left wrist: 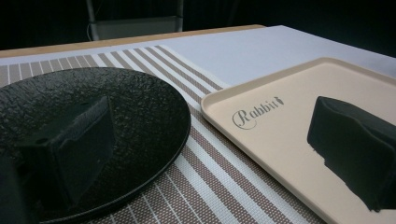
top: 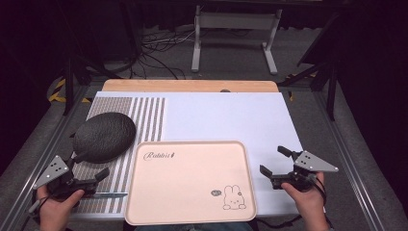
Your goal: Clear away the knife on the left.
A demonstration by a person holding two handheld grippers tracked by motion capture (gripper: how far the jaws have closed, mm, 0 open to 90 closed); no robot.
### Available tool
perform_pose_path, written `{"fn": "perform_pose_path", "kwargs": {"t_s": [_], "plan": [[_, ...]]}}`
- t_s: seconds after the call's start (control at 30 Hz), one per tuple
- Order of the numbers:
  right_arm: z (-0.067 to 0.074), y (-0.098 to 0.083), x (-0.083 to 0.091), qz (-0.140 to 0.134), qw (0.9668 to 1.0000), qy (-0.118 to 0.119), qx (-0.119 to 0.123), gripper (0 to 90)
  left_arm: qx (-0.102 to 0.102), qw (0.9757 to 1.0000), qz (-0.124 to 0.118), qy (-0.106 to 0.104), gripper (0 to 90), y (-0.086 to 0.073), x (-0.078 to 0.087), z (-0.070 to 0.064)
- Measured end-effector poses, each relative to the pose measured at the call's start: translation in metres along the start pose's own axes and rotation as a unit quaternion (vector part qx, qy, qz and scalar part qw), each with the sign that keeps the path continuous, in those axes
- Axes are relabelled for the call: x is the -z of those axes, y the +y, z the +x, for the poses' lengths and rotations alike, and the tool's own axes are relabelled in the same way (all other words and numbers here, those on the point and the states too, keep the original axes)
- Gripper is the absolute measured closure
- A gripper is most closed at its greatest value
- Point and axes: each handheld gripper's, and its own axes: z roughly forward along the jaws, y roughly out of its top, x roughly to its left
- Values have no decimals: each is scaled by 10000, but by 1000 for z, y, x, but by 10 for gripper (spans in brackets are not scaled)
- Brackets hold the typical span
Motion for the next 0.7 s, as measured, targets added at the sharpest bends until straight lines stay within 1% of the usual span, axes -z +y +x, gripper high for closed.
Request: {"fn": "perform_pose_path", "kwargs": {"t_s": [0.13,0.3,0.4,0.47,0.53,0.57,0.63,0.7], "plan": [[0,0,0,-24,10000,4,-11,36,-18,10000,4,-7,31,1,1,1],[0,-1,0,28,10000,-1,1,36,-134,9998,145,-74,38,4,0,-2],[-1,-1,0,24,10000,0,-6,36,-145,9997,168,-120,38,7,-1,-3],[-1,-1,0,17,10000,-2,-9,36,-209,9995,207,-107,38,10,0,-3],[-1,-1,0,16,10000,7,-13,36,-229,9993,244,-152,47,13,0,-2],[-1,-1,-1,31,10000,12,-14,37,-250,9992,292,-127,54,15,1,-2],[0,-1,-1,59,10000,10,11,38,-316,9986,395,-141,57,18,1,-1],[0,-1,-1,61,10000,18,8,39,-424,9975,541,-166,58,22,2,-1]]}}
